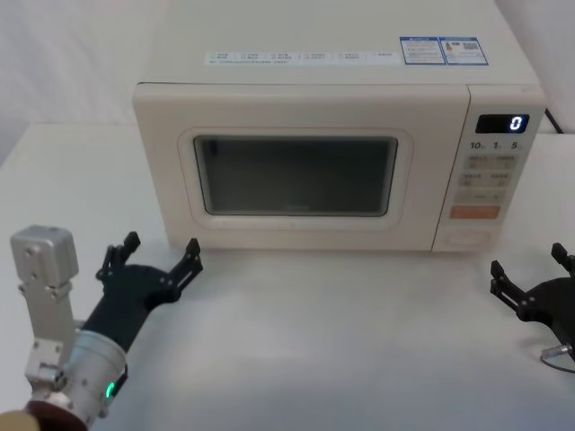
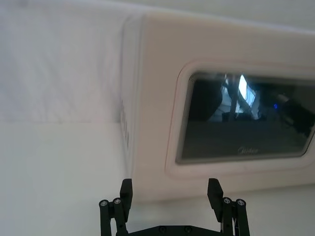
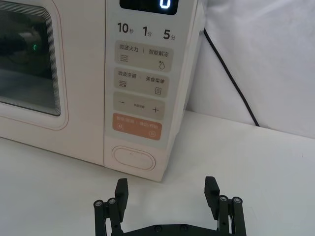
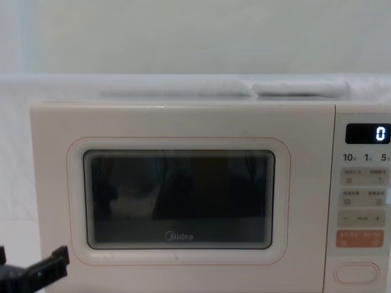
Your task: Press the button to open the microwave door with one hand; close the microwave door with the other hand.
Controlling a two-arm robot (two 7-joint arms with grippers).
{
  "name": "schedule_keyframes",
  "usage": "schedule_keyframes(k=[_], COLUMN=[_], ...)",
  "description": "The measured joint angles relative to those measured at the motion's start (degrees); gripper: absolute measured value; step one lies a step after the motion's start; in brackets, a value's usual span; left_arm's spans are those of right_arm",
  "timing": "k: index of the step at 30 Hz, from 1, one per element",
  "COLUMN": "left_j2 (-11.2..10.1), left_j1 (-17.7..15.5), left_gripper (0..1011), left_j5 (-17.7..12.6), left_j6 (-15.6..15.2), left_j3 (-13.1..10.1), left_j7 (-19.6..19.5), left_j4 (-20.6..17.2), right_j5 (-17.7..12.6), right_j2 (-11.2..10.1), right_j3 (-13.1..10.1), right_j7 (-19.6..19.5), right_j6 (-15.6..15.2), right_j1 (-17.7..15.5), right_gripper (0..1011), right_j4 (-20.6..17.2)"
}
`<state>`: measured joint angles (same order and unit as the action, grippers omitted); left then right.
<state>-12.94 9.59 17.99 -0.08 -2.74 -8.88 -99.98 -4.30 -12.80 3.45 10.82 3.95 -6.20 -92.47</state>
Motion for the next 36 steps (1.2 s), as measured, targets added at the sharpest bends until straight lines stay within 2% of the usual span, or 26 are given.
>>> schedule_keyframes(k=[12, 36], left_j2=[0.8, 1.1], left_j1=[0.5, 0.4], left_gripper=[1001, 1001], left_j5=[-0.5, -1.2], left_j6=[0.4, 0.4], left_j3=[0.0, 0.0], left_j7=[-0.1, 0.1], left_j4=[2.5, 2.9], right_j5=[0.0, 0.0], right_j2=[0.0, 0.0], right_j3=[0.0, 0.0], right_j7=[0.0, 0.0], right_j6=[0.0, 0.0], right_j1=[0.0, 0.0], right_gripper=[1002, 1002], right_j4=[0.0, 0.0])
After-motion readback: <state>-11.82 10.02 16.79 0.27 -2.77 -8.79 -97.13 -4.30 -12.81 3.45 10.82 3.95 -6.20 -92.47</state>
